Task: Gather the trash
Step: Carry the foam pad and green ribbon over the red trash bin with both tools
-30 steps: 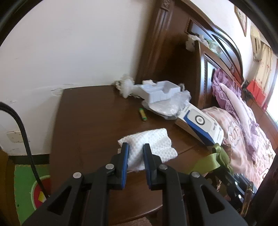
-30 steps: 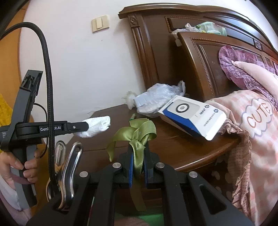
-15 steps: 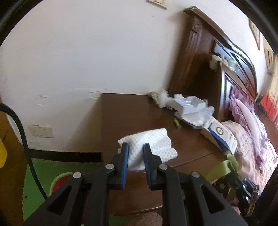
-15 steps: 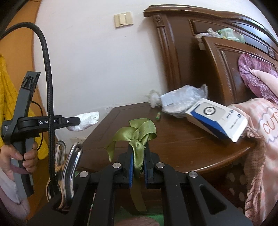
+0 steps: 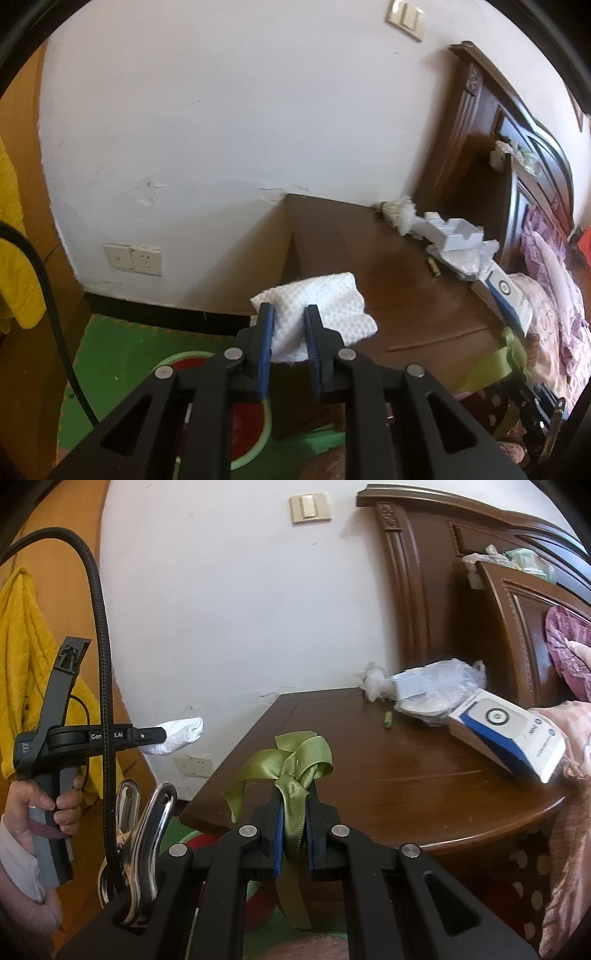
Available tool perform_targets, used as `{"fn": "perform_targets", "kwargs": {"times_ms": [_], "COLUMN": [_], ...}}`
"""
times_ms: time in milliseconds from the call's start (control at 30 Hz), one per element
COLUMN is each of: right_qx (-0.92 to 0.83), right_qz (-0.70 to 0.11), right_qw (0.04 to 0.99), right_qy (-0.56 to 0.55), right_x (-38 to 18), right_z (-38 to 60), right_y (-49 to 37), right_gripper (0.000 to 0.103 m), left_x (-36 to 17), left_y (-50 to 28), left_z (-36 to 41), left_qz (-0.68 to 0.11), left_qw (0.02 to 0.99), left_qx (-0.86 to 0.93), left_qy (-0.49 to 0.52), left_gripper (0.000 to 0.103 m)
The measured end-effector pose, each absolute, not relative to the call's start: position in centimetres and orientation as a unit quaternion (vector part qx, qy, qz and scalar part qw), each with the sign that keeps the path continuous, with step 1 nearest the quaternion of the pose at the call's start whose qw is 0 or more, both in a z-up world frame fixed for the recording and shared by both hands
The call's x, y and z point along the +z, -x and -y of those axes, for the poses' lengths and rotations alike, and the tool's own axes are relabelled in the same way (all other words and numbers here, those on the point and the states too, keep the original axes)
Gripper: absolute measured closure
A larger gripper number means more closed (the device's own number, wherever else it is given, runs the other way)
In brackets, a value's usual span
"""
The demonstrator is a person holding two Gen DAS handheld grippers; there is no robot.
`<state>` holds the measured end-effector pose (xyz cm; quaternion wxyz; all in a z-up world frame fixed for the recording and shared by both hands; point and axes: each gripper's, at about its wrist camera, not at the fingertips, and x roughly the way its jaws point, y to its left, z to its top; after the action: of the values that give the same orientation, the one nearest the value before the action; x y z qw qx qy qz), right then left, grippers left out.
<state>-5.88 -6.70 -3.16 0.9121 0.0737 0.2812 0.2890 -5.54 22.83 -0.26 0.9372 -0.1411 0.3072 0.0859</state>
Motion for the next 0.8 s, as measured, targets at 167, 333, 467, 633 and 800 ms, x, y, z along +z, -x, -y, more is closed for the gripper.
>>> {"fn": "perform_targets", "kwargs": {"times_ms": [167,333,467,633,800], "right_qx": [0.305,0.323,0.339,0.357,0.369], "right_qz": [-0.282,-0.283,-0.282,-0.290,-0.298], "right_qw": [0.907,0.901,0.896,0.888,0.880], "right_qy": [-0.066,-0.057,-0.048,-0.033,-0.021], "right_x": [-3.4,-3.7,-4.0,-4.7,-5.4], "right_z": [5.3,3.8,2.7,1.1,-0.2], "right_y": [6.2,6.7,7.0,6.7,6.7], "right_gripper": [0.093,0.093,0.093,0.093,0.093], "left_x": [-1.2,-2.4,-4.0,-7.5,-11.3], "left_y": [6.2,6.8,7.2,7.4,7.6], "left_z": [-24.5,-25.8,-27.1,-29.3,-31.0], "left_qz": [-0.314,-0.322,-0.336,-0.367,-0.401], "left_qw": [0.932,0.926,0.918,0.899,0.878], "left_qx": [0.104,0.128,0.145,0.164,0.181], "left_qy": [0.149,0.149,0.153,0.174,0.188], "left_gripper": [0.085,0.085,0.085,0.085,0.085]}}
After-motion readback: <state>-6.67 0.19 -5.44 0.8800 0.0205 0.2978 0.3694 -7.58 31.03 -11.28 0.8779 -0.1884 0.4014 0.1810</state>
